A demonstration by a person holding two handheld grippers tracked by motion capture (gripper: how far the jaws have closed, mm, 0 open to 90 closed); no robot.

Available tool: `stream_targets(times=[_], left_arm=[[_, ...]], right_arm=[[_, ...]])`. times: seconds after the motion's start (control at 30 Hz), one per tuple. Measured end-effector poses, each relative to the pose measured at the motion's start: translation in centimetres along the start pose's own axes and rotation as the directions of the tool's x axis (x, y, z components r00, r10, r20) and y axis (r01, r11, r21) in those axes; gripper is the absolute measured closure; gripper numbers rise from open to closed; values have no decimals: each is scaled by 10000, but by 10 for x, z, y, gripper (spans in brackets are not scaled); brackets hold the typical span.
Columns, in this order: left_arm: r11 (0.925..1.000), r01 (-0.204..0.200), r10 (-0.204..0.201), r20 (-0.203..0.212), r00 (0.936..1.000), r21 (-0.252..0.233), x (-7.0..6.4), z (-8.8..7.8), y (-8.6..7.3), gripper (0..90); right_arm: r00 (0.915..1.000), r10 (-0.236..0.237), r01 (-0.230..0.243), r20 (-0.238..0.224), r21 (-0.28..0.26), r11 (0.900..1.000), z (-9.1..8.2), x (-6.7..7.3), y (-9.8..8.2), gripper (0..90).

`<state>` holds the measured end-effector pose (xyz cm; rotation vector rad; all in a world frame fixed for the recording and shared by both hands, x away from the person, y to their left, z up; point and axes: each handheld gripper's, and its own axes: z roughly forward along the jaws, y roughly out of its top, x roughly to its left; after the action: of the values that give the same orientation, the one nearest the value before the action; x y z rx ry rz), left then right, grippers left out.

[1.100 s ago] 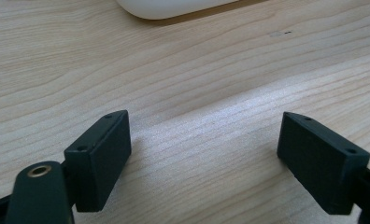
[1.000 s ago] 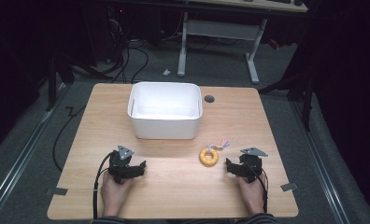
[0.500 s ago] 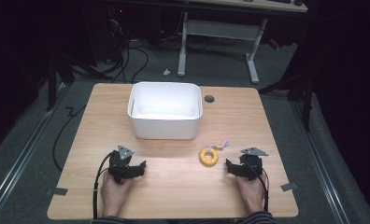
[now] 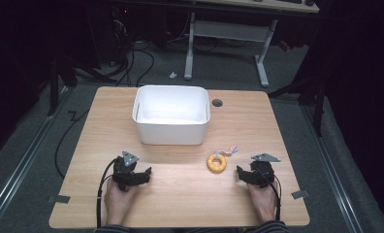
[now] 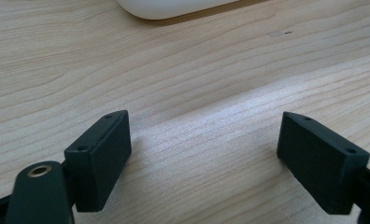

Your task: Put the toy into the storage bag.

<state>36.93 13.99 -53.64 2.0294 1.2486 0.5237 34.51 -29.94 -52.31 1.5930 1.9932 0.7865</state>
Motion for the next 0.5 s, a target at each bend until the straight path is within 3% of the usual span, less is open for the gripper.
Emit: stream_targets(times=[0.13, 0.2, 0.5], left_arm=[[10000, -5, 5, -3, 10000, 2, 0, 0, 0, 180], [10000, -1, 1, 7, 10000, 1, 0, 0, 0, 180], [10000, -16, 16, 5, 10000, 12, 0, 0, 0, 180]], right_arm=[[9998, -50, 49, -185, -41, 10000, -4, 1, -1, 283], [9994, -164, 154, -307, -325, 9994, -11, 4, -3, 329], [9947, -334, 297, -969, -389, 9988, -18, 9, -4, 369]])
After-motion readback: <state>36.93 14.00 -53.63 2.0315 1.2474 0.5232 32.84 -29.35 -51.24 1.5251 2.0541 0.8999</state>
